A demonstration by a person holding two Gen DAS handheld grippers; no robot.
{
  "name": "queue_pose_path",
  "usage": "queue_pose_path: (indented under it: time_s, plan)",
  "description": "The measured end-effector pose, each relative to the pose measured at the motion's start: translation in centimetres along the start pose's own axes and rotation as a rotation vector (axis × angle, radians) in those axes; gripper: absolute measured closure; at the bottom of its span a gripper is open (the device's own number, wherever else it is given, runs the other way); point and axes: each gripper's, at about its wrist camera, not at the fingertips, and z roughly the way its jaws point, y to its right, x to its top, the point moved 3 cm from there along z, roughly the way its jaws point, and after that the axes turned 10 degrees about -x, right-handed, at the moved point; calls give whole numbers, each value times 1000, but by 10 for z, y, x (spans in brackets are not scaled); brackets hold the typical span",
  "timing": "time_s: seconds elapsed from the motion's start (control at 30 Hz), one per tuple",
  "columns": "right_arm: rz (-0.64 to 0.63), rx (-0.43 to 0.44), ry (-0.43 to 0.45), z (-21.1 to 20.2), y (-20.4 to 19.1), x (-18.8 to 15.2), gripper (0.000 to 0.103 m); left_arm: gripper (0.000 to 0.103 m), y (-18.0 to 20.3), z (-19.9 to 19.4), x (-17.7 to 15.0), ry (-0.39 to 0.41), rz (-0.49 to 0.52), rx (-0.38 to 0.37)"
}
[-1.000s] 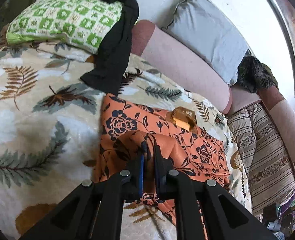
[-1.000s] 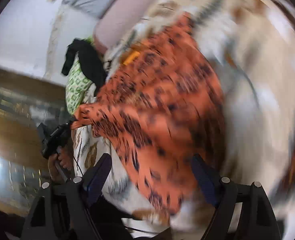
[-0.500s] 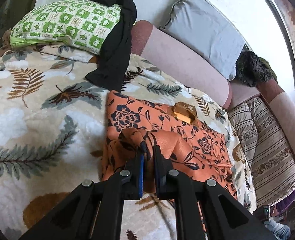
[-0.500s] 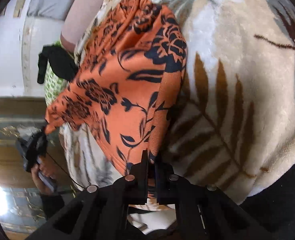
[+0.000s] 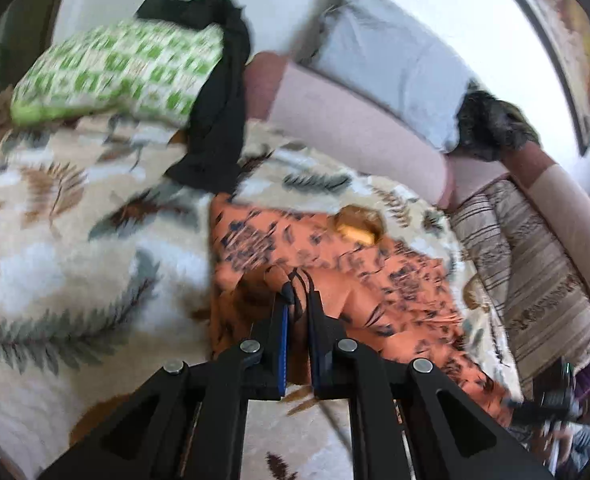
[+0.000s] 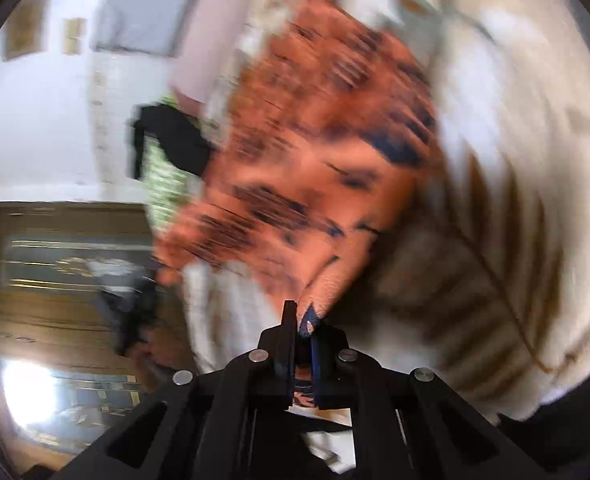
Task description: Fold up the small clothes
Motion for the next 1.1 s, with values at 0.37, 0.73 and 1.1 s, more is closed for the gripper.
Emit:
queue_pose_path:
  time_s: [0.37, 0.73, 1.1]
  plan:
    - [35, 24, 225, 43, -43, 261, 18, 52, -70, 133, 97, -112, -131, 182]
    - [-317, -428, 159, 78, -14, 192, 13, 27, -86, 98, 13, -128, -102, 164]
    - [-310, -418, 36, 95, -38, 189, 83, 85, -64, 126, 10, -222, -96, 143]
